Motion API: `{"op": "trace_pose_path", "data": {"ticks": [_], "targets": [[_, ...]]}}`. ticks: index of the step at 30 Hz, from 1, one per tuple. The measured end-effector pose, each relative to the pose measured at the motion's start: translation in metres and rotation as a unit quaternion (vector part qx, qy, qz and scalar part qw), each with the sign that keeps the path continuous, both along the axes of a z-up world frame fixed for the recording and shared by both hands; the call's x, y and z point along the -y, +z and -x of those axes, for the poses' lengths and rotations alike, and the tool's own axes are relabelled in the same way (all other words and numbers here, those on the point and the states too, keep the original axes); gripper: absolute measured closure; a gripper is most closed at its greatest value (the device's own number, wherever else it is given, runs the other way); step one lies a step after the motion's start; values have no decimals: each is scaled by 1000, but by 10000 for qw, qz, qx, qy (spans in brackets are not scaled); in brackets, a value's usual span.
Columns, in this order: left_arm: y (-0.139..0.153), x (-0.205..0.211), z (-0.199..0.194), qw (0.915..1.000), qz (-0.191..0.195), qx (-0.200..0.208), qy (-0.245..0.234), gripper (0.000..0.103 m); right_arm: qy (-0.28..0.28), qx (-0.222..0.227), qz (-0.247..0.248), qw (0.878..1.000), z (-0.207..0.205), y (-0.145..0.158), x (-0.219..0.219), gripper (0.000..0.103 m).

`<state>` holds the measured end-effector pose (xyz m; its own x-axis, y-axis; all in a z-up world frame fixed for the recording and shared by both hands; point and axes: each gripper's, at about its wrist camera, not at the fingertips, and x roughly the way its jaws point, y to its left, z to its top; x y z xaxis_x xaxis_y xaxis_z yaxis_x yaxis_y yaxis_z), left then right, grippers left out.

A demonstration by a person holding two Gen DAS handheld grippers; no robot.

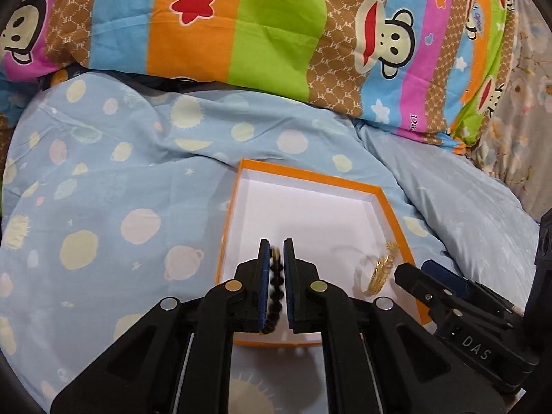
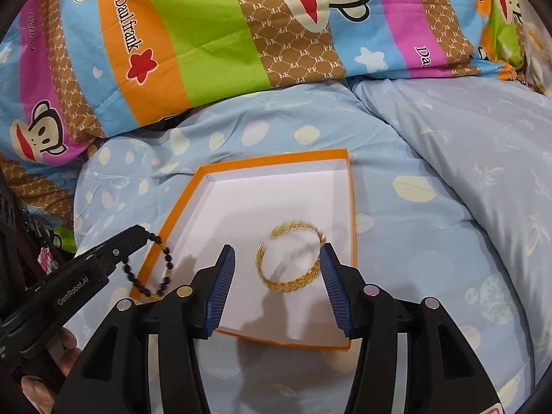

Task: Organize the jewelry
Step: 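Carry both bracelets into the orange box and open both tools, then withdraw both tools from the box back toward the remaining jewelry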

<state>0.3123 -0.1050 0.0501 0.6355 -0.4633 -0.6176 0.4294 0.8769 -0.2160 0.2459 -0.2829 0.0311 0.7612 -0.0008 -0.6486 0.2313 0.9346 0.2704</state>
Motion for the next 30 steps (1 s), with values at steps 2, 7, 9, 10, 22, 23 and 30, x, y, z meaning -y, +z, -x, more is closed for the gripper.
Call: {"op": "trace_pose_path", "data": {"ticks": [2,7,9,10,22,23,30], "targets": [[-1,0,-2,10000,-49,66,-27,87,25,-21,-36,10000,4,-2,0,51],[-2,-6,0,9998,-116,147,-58,63,255,-74,6,9996,16,-3,-13,51],[0,-5,4,9996,-203,182,-43,59,331,-105,82,9994,18,-4,-20,51],[0,-4,5,9996,-222,181,-34,56,344,-113,127,9993,18,-4,-23,51],[-41,-2,-7,9898,-1176,-648,480,58,205,-240,218,9993,24,-10,-20,51],[-45,-3,-6,9890,-1203,-717,469,58,209,-250,214,9992,25,-10,-20,51],[-43,-3,28,9870,-1395,-759,264,61,222,-325,266,9989,35,-11,-21,51]]}}
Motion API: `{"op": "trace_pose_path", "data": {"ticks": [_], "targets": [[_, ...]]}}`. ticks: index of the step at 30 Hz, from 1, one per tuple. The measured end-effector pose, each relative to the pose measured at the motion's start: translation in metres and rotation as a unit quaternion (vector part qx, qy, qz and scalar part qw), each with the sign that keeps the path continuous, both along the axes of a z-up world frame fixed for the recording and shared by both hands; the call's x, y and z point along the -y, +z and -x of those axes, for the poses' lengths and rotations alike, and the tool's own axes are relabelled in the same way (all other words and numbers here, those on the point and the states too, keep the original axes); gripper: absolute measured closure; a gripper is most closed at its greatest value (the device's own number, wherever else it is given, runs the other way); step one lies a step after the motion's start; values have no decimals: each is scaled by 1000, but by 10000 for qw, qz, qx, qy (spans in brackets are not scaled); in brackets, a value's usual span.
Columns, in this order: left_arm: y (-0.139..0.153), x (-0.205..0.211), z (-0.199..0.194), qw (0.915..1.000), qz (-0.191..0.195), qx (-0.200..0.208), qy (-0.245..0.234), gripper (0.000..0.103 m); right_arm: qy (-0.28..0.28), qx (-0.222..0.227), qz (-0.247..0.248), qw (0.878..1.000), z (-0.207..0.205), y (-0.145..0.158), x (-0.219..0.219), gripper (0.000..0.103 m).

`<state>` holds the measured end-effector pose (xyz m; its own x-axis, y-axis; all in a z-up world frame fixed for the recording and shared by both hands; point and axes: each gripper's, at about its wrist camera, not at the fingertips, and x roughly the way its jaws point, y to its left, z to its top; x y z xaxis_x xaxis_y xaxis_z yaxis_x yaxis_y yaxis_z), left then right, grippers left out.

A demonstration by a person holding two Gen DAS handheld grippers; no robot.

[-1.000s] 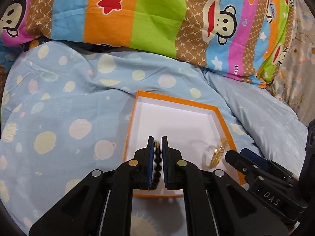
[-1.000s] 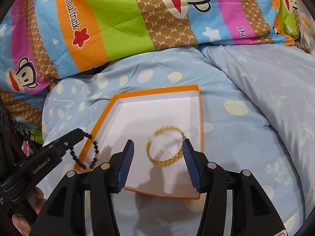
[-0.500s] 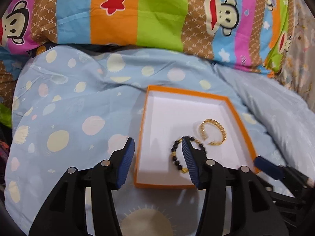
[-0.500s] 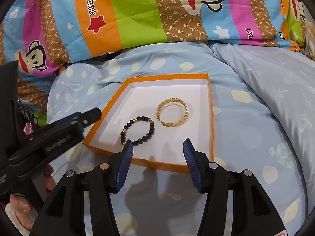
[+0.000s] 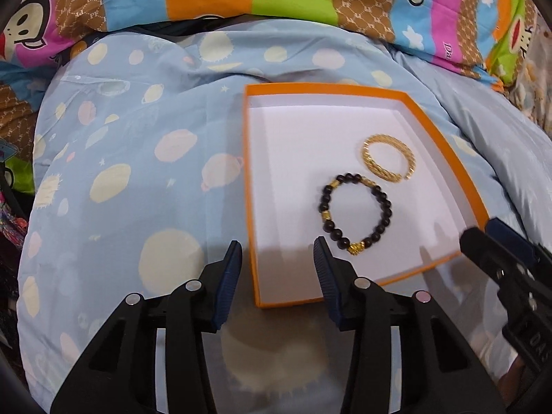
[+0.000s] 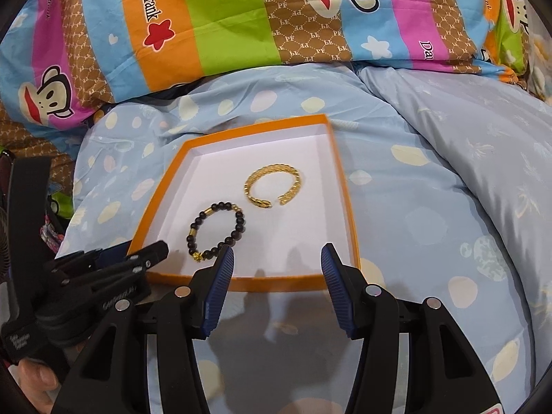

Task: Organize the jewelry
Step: 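Withdraw both tools from the box back toward the remaining jewelry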

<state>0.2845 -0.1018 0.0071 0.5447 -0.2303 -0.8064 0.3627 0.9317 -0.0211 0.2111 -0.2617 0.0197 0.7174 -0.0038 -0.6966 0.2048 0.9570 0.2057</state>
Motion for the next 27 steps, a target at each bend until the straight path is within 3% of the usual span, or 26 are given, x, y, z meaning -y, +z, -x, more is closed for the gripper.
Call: {"op": "trace_pose_path", "data": {"ticks": [6,9,12,14,18,27], "targets": [[1,-8,27,9991,-336,201,132,62,25,-76,-52,10000,17,-3,-5,51],[4,-22,31,9996,-111,121,219,62,41,58,-104,9999,38,5,-10,51],[23,-41,51,9980,132,523,344,52,45,233,5,9997,70,15,-17,51],[40,-56,73,9947,238,902,424,41,66,324,-3,9995,95,19,-21,51],[64,-91,124,9871,336,1415,667,37,178,372,-27,9991,144,15,-38,51],[62,-165,241,9699,321,1614,1795,36,283,216,283,9990,201,-7,-83,51]]}}
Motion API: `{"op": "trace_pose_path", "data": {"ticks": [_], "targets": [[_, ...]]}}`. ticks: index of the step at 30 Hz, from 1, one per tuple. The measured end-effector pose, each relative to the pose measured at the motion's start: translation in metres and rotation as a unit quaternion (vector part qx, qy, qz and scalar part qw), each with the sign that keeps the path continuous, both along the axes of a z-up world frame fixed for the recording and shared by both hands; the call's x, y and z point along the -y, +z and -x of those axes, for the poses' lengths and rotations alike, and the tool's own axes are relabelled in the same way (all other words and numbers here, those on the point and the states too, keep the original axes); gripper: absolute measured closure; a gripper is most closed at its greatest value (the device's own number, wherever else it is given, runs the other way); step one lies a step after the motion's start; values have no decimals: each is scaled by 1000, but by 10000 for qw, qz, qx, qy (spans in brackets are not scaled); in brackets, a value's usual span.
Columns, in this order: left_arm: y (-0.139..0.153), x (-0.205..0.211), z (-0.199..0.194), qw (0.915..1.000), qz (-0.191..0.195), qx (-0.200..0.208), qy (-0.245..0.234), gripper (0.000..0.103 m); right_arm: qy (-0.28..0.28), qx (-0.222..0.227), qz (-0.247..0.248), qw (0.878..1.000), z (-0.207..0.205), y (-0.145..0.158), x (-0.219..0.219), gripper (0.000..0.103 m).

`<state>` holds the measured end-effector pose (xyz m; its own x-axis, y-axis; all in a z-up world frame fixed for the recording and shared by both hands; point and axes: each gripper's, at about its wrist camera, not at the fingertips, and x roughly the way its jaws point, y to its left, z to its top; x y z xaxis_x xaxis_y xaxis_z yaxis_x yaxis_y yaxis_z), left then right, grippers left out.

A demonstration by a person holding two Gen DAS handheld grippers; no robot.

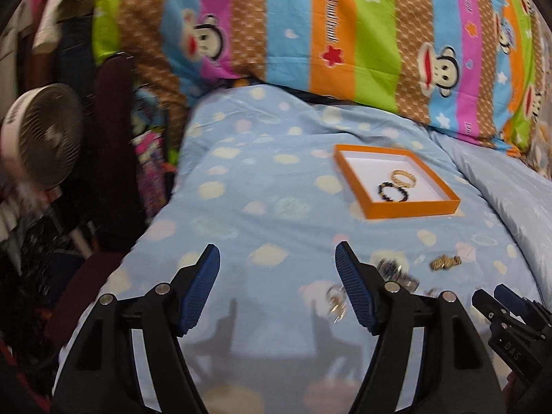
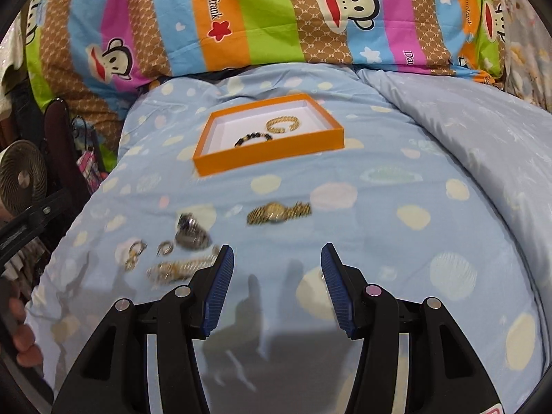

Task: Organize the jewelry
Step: 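Withdraw both tools from the box back toward the remaining jewelry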

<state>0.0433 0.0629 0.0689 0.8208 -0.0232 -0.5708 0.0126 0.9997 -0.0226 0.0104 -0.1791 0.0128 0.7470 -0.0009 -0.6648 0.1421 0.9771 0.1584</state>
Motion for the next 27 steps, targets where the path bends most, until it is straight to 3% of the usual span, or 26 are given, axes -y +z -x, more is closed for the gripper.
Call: {"op": "trace_pose_path", "data": {"ticks": [8,14,19,23,26,27], "targets": [[-23,-2,28,9985,127,-475,-261,36,360,-232,-9,9991,-8,-10,-29,51],[-27,-4,27,9982,189,-501,-273,36,691,-409,-23,9968,-25,-13,-54,51],[-31,-11,23,9980,179,-561,-226,36,602,-669,-610,9941,-40,-19,-61,50],[-34,-21,18,9979,213,-594,-126,36,354,-713,-637,9948,-48,-22,-69,49],[-34,-24,14,9976,262,-630,-141,36,238,-750,-455,9959,-55,-23,-76,56],[-33,-25,14,9975,271,-629,-150,36,181,-780,-345,9962,-56,-24,-77,66]]}}
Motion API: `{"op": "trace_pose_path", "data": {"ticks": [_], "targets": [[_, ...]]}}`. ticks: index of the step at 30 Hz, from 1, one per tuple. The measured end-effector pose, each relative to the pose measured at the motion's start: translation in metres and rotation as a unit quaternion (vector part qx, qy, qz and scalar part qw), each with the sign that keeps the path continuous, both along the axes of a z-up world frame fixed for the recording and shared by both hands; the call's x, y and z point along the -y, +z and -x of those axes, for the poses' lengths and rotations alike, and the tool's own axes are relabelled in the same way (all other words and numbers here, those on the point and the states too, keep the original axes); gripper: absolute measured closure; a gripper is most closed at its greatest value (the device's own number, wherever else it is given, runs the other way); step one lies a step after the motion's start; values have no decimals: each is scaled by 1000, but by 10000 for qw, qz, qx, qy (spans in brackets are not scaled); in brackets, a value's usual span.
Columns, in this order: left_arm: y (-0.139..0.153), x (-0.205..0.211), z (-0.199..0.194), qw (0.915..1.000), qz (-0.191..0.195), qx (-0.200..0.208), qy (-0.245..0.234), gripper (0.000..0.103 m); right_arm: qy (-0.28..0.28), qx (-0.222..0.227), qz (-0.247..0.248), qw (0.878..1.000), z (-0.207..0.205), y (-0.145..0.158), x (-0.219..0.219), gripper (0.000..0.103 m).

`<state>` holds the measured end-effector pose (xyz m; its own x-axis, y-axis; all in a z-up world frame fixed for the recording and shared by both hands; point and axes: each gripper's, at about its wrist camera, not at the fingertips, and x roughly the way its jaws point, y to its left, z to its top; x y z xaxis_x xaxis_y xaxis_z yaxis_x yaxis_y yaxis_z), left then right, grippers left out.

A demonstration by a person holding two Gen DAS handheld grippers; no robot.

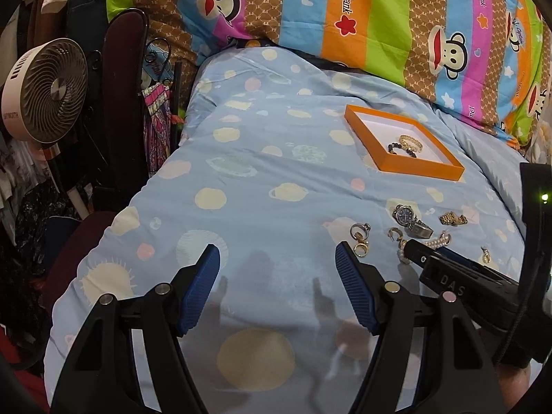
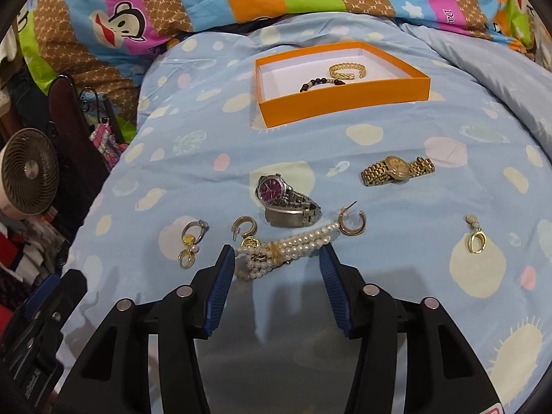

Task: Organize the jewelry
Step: 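Withdraw both tools from the box back toward the remaining jewelry, then grasp the pearl strand with the right tool while the left tool grasps the silver watch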

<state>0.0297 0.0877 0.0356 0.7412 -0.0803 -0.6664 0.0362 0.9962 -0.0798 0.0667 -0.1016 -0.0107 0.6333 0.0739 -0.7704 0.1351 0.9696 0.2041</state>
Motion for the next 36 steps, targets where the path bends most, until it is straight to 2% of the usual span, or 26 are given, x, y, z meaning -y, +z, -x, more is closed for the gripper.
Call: {"op": "trace_pose_path", "data": {"ticks": [2,4,5,6,11,15,17,19,21,26,27,28,30,32,36], "targets": [[2,0,-1,10000,11,8,-43,36,13,12,32,10000,1,0,-1,69],[4,0,-2,9999,17,19,-99,36,43,14,-80,10000,5,-1,4,94],[5,1,-3,9999,7,34,-135,36,40,19,-176,9998,8,-1,8,101],[6,3,-4,9998,4,46,-171,36,3,50,-249,9997,13,-1,13,103],[12,19,-9,9987,75,28,-500,36,-180,240,-347,9989,36,8,37,103],[17,33,-13,9983,136,91,-552,36,-170,185,-868,9959,34,8,53,101],[18,35,-15,9983,221,83,-532,36,-229,138,-1048,9941,28,8,54,90],[18,34,-17,9985,248,75,-478,36,-308,191,-1126,9930,22,9,51,65],[18,32,-18,9987,238,79,-439,36,-390,141,-1100,9931,12,8,46,61],[19,27,-19,9989,150,101,-427,36,-542,-15,-1037,9931,-15,-1,34,62],[19,28,-20,9989,148,98,-438,36,-560,4,-906,9943,-16,-1,32,68],[19,28,-21,9988,141,93,-465,36,-528,-22,-787,9955,-18,-1,29,81],[20,29,-23,9984,160,84,-529,36,-440,4,-783,9960,-15,1,29,89],[20,32,-25,9979,199,71,-617,36,-445,76,-761,9961,-8,4,33,92],[19,46,-33,9959,262,-20,-861,36,-512,331,-711,9956,20,17,49,92]]}}
